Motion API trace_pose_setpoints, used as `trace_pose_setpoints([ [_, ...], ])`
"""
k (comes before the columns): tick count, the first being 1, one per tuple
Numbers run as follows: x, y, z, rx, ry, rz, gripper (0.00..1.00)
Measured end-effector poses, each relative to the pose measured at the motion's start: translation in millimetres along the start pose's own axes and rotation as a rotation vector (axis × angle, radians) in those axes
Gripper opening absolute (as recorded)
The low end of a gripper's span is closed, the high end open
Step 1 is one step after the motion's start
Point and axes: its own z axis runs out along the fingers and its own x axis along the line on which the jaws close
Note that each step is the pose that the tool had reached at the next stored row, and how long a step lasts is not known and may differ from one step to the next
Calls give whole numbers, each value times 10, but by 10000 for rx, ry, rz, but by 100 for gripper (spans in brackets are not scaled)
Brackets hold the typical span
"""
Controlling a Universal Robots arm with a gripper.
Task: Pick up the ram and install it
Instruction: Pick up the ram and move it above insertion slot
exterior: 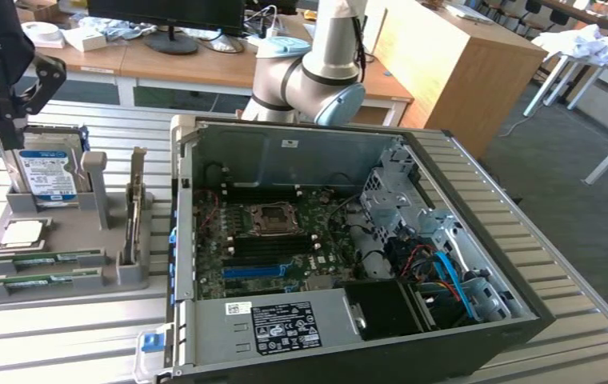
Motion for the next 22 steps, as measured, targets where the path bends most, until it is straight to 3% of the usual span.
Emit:
trace_pose_setpoints([
  [22, 0, 0, 0, -37, 111, -2494, 10],
])
